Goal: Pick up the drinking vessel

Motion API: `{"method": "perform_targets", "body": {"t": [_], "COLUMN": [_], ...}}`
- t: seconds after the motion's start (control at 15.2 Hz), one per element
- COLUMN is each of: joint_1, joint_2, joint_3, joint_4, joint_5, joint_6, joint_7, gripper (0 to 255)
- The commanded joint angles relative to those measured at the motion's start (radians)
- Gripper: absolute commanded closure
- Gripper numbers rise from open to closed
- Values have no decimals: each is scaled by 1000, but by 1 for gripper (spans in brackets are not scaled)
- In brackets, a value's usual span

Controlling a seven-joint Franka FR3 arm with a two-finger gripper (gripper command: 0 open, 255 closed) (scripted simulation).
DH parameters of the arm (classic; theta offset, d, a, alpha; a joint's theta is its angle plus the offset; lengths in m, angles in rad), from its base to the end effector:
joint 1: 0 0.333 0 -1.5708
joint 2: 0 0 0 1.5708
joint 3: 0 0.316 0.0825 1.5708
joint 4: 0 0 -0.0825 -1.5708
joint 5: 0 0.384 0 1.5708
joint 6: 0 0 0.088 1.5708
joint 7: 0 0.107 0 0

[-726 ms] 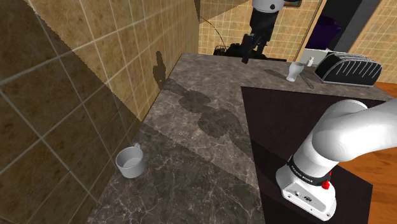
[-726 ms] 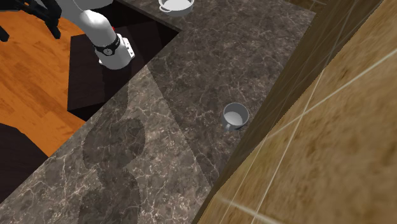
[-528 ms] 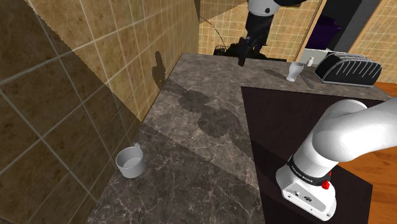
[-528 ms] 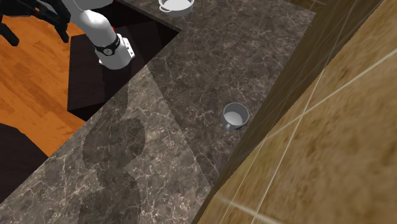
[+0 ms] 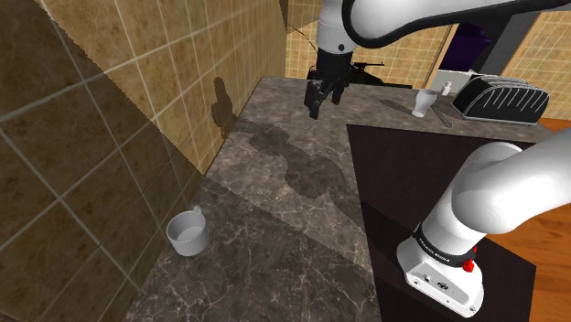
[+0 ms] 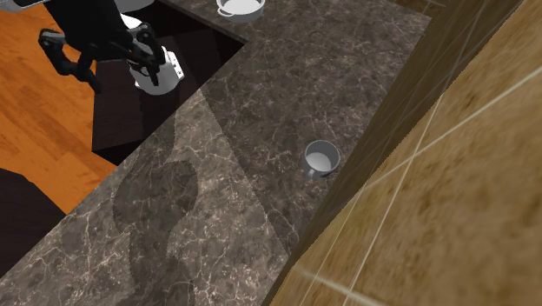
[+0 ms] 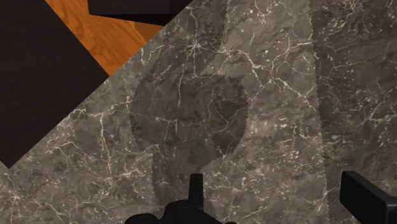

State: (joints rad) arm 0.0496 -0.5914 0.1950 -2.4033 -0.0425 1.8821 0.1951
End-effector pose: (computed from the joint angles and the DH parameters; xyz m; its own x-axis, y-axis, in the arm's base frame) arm 0.3696 0.0977 0.5251 0.9955 0.0379 0.0870 0.0260 -0.9906 0.1345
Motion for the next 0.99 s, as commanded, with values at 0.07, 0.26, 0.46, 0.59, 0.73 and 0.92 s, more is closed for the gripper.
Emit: {"method": "perform_targets", "body": {"t": [0.07, 0.26, 0.46, 0.59, 0.73, 0.92], "joint_1": [17, 30, 41, 47, 53, 63], "joint_2": [70, 150, 237, 298, 362, 464], "joint_3": [46, 92, 138, 169, 197, 237], "joint_4": [3, 20, 46, 69, 96, 145], "joint_5": [16, 23, 20, 11, -4, -38], "joint_6": [62, 119, 174, 207, 239, 279], "joint_7": [48, 97, 148, 184, 222, 284], "gripper": [0, 0, 0, 0, 0, 0]}}
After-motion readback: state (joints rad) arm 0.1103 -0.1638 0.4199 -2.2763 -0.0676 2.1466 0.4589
